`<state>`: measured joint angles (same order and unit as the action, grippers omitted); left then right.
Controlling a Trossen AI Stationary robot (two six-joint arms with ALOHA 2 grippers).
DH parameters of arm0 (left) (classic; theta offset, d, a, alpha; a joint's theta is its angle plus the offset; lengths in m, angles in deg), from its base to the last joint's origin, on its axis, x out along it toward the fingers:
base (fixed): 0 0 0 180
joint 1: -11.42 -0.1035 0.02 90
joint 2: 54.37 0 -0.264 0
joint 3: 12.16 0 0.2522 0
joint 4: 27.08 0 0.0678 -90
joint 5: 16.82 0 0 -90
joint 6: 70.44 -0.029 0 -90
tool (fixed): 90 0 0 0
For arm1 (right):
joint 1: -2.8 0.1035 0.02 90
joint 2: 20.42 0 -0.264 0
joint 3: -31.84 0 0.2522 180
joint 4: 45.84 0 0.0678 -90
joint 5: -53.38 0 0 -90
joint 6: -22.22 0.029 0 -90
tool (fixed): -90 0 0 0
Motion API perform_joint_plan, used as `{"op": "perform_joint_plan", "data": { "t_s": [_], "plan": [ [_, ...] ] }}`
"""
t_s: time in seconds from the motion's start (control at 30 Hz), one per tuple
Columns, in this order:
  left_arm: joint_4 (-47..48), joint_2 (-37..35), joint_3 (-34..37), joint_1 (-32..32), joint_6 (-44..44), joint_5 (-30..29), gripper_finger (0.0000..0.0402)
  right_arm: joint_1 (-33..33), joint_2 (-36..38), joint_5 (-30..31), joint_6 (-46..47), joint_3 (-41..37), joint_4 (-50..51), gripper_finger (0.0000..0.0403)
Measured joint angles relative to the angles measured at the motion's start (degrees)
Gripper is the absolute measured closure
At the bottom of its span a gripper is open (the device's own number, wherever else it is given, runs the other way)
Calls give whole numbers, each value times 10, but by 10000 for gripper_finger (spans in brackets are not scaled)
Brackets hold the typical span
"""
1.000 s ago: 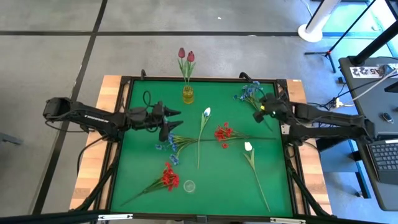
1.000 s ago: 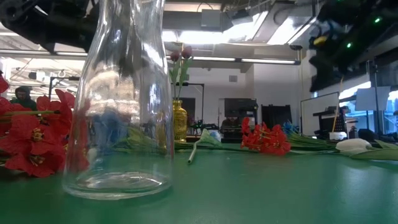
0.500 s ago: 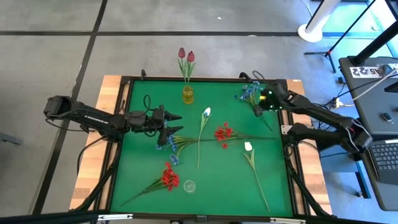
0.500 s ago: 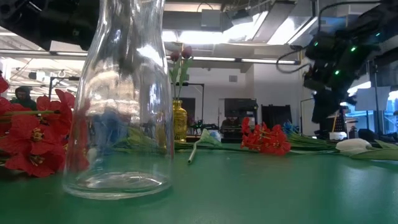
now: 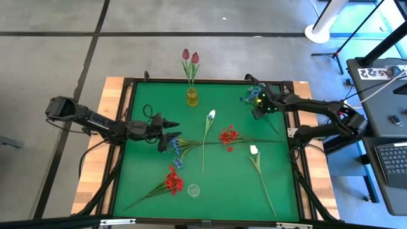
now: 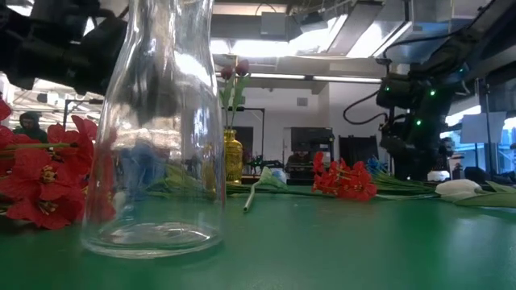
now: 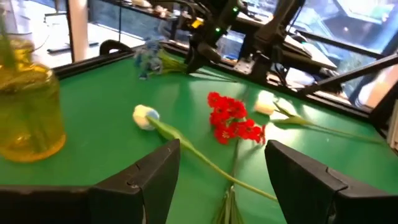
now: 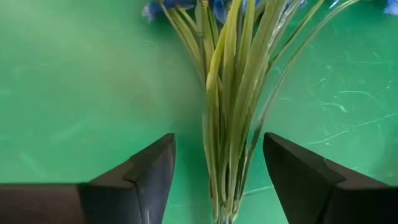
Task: Sort flowers into vase by color
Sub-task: Put the top blue flowers into the transparent vase
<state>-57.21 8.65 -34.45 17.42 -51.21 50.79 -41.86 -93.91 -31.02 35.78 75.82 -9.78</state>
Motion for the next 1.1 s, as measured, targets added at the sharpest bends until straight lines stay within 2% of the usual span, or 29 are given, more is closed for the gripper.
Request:
{"op": "perform_joint_plan", "data": {
  "t_s": [0.13, 0.23, 0.5, 0.53, 0.7, 0.8, 0.93, 1.1],
  "plan": [
    [-21, 0, 4, 0, 1, -1, 170, 0, -24, 8, 3, 0, -14, 180],
    [-22, 0, 4, 1, 0, -1, 170, 0, -34, 7, 4, 2, -19, 217],
    [-49, 0, 4, 1, 2, -1, 170, 0, -31, 16, -8, 4, -32, 378],
    [-58, 0, 4, 1, 2, -1, 170, 0, -28, 19, -13, 8, -35, 387],
    [-96, 0, 4, 0, 2, -1, 170, 0, 5, 17, -19, 31, -47, 374],
    [-108, 0, -1, 0, 2, -1, 170, 0, 40, -6, -25, 47, -62, 387],
    [-98, -1, -37, -7, 2, 3, 170, 0, 96, -79, -16, 55, -113, 390],
    [16, -1, -123, -24, 0, 28, 170, 11, 167, -190, 28, 55, -194, 391]
  ]
}}
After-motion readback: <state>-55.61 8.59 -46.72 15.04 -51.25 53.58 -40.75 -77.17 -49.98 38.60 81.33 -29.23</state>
